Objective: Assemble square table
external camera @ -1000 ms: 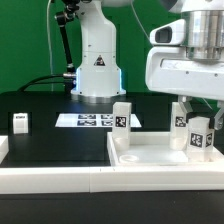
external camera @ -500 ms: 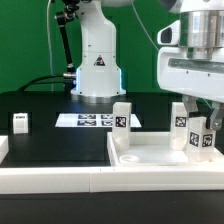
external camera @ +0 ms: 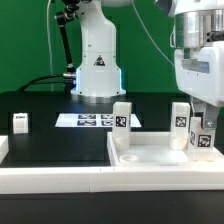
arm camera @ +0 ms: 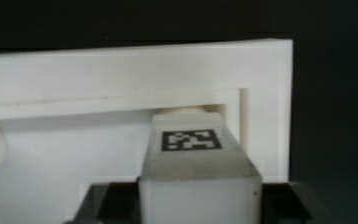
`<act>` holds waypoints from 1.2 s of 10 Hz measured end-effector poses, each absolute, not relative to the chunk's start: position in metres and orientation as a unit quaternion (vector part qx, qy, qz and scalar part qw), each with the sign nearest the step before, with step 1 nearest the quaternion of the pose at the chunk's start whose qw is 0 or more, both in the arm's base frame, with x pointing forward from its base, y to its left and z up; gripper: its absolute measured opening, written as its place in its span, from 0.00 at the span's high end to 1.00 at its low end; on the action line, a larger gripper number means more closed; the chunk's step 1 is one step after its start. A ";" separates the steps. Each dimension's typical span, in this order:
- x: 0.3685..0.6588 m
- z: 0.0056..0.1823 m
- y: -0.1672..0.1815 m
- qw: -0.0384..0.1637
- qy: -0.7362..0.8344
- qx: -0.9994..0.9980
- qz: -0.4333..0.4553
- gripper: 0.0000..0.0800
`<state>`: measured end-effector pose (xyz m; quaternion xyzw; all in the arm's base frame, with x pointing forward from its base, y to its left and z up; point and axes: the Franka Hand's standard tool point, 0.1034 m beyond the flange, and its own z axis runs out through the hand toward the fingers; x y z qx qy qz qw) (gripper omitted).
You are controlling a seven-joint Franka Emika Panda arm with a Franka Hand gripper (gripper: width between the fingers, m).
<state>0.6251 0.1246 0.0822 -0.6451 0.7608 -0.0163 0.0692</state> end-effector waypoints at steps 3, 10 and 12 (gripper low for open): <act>0.626 0.081 0.125 0.082 0.812 -0.578 -0.014 0.50; 0.628 0.079 0.126 0.051 0.664 -0.746 -0.005 0.19; 0.627 0.079 0.124 0.046 0.603 -0.796 -0.007 0.19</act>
Offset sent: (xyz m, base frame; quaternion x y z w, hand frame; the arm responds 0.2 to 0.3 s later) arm 0.0000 0.0000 0.0000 0.0000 0.0000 0.1296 0.9916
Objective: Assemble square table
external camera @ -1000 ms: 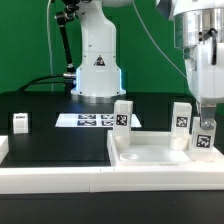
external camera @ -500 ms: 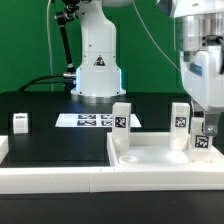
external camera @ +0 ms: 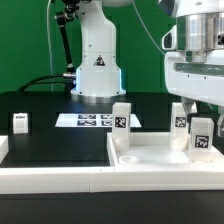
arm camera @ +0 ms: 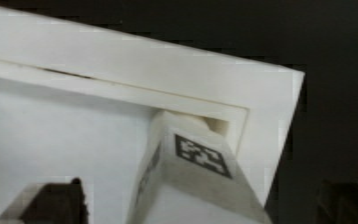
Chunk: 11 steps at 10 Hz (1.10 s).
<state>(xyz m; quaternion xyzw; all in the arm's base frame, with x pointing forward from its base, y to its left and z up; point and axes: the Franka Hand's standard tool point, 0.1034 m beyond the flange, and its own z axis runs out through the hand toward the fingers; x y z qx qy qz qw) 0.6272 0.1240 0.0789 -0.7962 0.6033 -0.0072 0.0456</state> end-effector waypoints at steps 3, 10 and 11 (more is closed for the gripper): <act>0.638 0.099 0.108 0.002 0.356 -0.934 -0.012 0.19; 0.639 0.106 0.090 -0.006 0.038 -0.999 -0.037 0.19; 0.632 0.104 0.080 -0.007 0.003 -0.999 -0.038 0.19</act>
Offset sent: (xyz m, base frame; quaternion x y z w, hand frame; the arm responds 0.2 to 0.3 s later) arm 0.0092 -0.0058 0.0305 -0.0084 -0.0164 -0.3676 0.9298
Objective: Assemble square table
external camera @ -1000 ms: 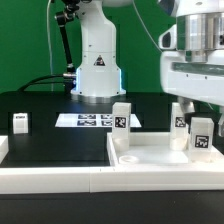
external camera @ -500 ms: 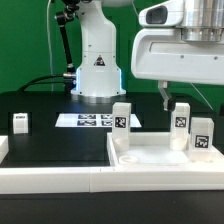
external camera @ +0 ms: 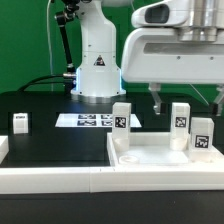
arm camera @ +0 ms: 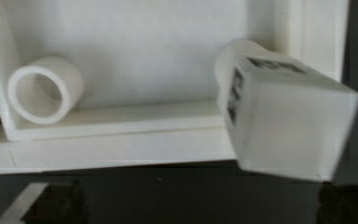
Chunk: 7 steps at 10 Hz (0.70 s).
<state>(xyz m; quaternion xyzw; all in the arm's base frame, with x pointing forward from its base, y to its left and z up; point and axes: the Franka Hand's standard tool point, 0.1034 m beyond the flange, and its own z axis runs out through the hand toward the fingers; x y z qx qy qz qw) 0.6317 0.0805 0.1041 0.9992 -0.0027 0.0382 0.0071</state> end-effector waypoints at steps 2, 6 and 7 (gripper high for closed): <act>0.625 0.106 0.065 0.009 0.046 0.998 0.037 0.19; 0.624 0.106 0.065 0.008 0.023 0.999 0.030 0.19; 0.623 0.105 0.065 0.008 0.024 0.999 0.030 0.19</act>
Offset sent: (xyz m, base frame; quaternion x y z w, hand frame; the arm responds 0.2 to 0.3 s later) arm 0.0000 0.0000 0.0000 0.0000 0.0000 0.0000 1.0000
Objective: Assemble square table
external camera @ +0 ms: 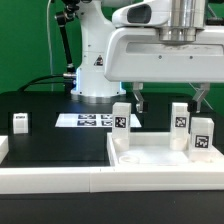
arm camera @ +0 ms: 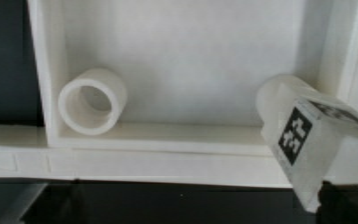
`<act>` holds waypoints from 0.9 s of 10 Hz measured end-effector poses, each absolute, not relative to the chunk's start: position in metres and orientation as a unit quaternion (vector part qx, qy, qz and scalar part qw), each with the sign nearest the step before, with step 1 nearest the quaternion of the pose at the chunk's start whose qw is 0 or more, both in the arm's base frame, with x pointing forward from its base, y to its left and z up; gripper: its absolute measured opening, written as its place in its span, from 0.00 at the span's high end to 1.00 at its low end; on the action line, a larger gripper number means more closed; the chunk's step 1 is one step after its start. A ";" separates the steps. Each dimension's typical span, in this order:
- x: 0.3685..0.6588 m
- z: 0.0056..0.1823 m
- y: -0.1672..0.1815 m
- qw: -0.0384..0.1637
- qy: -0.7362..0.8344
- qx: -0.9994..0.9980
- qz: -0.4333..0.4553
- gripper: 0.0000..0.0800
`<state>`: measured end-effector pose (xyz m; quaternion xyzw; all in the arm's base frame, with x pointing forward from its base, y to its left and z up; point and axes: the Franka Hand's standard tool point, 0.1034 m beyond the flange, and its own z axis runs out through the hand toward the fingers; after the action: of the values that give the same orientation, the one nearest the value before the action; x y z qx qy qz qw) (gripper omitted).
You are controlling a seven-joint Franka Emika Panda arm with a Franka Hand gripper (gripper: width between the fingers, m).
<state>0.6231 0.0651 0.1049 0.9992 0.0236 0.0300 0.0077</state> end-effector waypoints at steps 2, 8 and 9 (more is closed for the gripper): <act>0.615 0.095 0.062 0.012 0.072 0.997 0.038 0.19; 0.598 0.100 0.011 0.016 0.198 0.980 0.027 0.19; 0.598 0.100 0.006 0.016 0.212 0.977 0.027 0.19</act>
Offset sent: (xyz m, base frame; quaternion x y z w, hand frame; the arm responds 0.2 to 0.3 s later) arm -0.0289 -0.0482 0.0027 0.0297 -0.0229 -0.2856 0.9576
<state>0.5975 0.0062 0.1003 0.9768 0.2117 0.0267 0.0161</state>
